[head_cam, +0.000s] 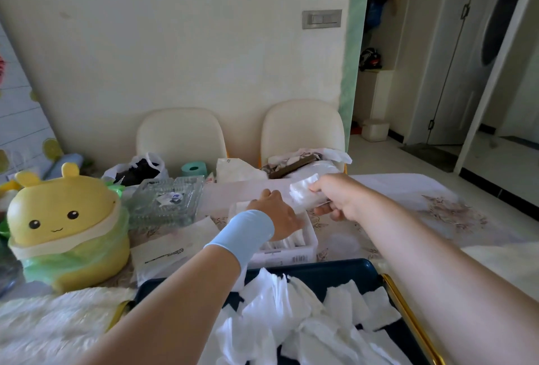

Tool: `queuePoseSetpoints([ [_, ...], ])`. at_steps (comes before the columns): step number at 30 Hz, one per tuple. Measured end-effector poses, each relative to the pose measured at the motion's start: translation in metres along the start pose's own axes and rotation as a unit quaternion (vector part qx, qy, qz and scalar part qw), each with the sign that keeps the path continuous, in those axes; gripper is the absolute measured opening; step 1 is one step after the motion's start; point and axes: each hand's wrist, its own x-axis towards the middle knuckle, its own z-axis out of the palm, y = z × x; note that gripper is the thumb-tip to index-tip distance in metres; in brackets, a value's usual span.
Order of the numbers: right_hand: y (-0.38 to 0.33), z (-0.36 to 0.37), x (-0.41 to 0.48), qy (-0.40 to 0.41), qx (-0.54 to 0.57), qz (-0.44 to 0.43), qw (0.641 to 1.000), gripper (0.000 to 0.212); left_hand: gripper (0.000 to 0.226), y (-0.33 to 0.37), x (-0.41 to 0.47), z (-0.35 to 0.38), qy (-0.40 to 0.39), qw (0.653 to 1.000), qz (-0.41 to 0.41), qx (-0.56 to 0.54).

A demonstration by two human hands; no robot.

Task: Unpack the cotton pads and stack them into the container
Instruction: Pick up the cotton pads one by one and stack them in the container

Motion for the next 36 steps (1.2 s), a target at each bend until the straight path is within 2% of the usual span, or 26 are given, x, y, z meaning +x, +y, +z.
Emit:
queuePoseSetpoints([
  [4,0.013,0.006,0.007,0.036,-0.100,-0.016,0.994,0.004,0.044,-0.003,0.002,-0.001,0.038,0.999,-0.003,0.019],
  [6,0.019,0.008,0.013,0.064,-0.143,-0.045,0.987,0.012,0.037,-0.003,0.003,0.000,0.039,0.999,-0.001,0.028],
  [9,0.018,0.011,0.012,0.045,-0.161,-0.073,0.983,0.024,0.040,-0.002,0.005,0.000,0.051,0.998,0.003,0.030],
  [11,0.017,0.015,0.013,0.045,-0.223,-0.080,0.971,0.032,0.044,-0.004,0.010,0.004,0.051,0.998,-0.001,0.035],
  [17,0.015,0.042,0.012,0.116,-0.425,-0.098,0.893,0.027,0.043,-0.013,0.018,0.008,0.056,0.997,-0.019,0.048],
  [21,0.006,0.051,0.011,0.150,-0.501,-0.092,0.847,0.028,0.038,-0.020,0.018,0.007,0.058,0.996,-0.039,0.048],
  [29,-0.003,0.073,0.024,0.088,-0.631,-0.060,0.768,0.039,0.041,-0.025,0.017,0.009,0.060,0.997,0.004,0.039],
  [30,-0.001,0.074,0.026,0.085,-0.624,-0.062,0.774,0.038,0.045,-0.027,0.016,0.010,0.062,0.997,0.012,0.033],
  [32,0.001,0.075,0.028,0.090,-0.575,-0.069,0.810,0.035,0.055,-0.031,0.015,0.011,0.070,0.997,0.027,0.013],
  [35,0.002,0.065,0.024,0.094,-0.477,-0.091,0.869,0.049,0.064,-0.042,0.011,0.011,0.085,0.994,0.040,-0.052],
  [36,0.004,0.059,0.021,0.090,-0.444,-0.117,0.884,0.046,0.066,-0.047,0.008,0.010,0.093,0.993,0.041,-0.063],
])
